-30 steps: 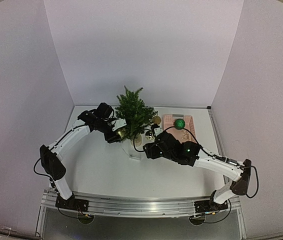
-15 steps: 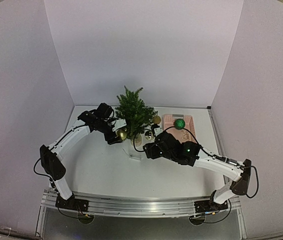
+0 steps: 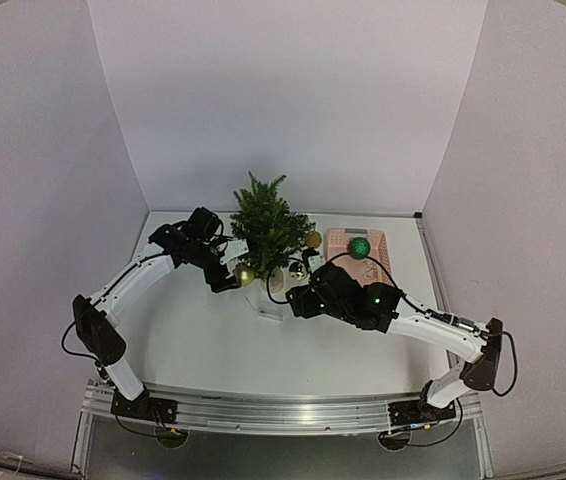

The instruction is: Decorate the small christmas tree

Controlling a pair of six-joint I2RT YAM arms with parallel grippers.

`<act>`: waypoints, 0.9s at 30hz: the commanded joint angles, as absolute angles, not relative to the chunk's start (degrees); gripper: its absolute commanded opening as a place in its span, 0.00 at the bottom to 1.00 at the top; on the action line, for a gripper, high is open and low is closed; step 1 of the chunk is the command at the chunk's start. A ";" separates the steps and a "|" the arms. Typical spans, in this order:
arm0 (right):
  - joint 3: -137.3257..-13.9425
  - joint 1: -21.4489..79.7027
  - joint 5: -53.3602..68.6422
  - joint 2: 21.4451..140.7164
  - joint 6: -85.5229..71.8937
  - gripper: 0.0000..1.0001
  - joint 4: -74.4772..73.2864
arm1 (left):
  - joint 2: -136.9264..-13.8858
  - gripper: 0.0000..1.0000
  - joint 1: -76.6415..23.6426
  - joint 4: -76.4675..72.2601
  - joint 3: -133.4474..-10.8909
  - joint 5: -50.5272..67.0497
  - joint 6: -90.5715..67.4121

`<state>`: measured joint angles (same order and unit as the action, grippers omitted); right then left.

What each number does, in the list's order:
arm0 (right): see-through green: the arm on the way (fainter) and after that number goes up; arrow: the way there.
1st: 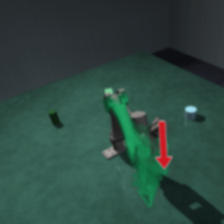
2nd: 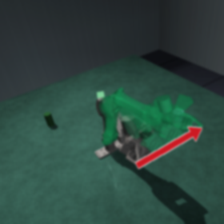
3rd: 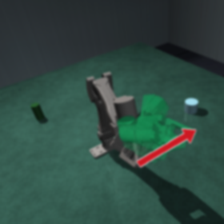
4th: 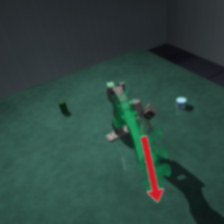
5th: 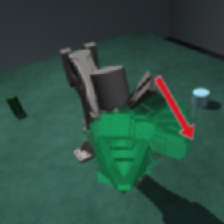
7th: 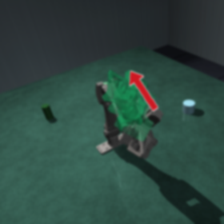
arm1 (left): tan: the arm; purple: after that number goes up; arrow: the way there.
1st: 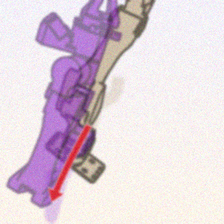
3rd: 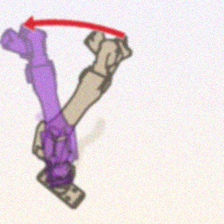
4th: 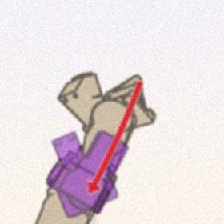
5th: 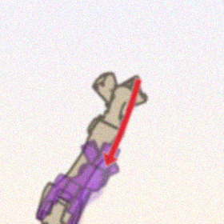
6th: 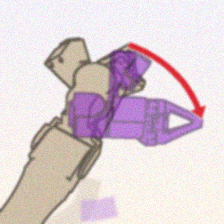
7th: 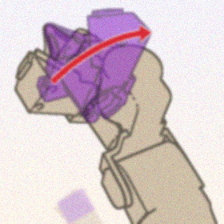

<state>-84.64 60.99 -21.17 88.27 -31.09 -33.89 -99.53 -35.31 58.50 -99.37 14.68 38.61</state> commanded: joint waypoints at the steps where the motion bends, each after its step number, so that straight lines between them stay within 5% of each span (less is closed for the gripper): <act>1: -87.06 60.75 -20.91 88.35 -30.46 0.72 -33.55 | -96.20 0.93 -35.34 57.91 -98.73 13.82 37.16; 27: -84.61 56.57 -24.51 84.20 -36.44 0.74 -34.59 | -92.23 0.98 -35.33 57.77 -97.42 17.71 36.50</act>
<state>-84.97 57.81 -22.72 86.46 -34.14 -33.91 -95.33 -35.31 58.48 -96.99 16.49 37.41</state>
